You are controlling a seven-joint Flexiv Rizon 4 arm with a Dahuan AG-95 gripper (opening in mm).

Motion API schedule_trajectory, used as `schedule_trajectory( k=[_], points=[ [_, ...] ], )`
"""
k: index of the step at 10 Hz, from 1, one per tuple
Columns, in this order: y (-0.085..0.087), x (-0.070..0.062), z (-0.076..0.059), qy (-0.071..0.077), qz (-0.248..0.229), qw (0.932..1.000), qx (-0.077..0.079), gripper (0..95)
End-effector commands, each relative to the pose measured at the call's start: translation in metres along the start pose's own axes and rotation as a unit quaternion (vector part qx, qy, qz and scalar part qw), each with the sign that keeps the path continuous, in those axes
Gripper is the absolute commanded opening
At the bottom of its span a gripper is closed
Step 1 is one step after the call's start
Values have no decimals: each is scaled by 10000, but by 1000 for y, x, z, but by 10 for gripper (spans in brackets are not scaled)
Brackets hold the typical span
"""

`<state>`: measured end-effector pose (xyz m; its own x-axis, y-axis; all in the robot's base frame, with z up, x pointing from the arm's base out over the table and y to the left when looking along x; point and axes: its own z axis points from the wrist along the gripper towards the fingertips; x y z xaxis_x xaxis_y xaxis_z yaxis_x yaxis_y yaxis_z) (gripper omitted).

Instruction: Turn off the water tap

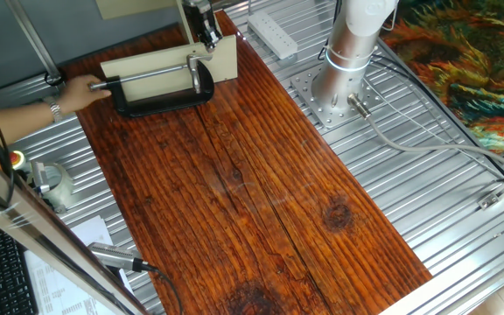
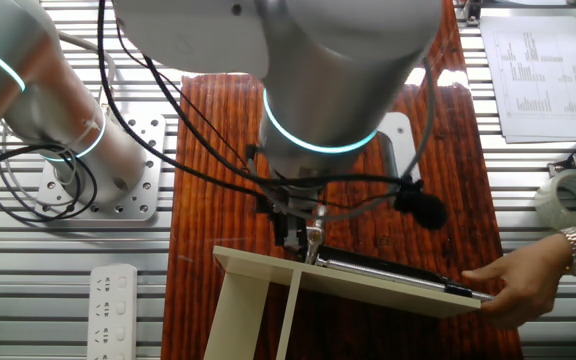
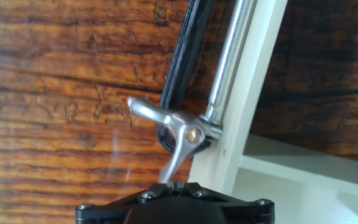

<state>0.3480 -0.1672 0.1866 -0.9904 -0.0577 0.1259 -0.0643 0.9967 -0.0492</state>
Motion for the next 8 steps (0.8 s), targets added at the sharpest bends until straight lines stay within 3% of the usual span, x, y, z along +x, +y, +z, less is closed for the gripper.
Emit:
schedule_trajectory(
  k=[1, 4, 8],
  points=[
    [3, 6, -3, -2, 12, 10000, 17, 0],
    [-7, 20, 4, -91, -83, 9999, 38, 0],
    [-7, 18, 9, -277, -75, 9996, 36, 0]
  ],
)
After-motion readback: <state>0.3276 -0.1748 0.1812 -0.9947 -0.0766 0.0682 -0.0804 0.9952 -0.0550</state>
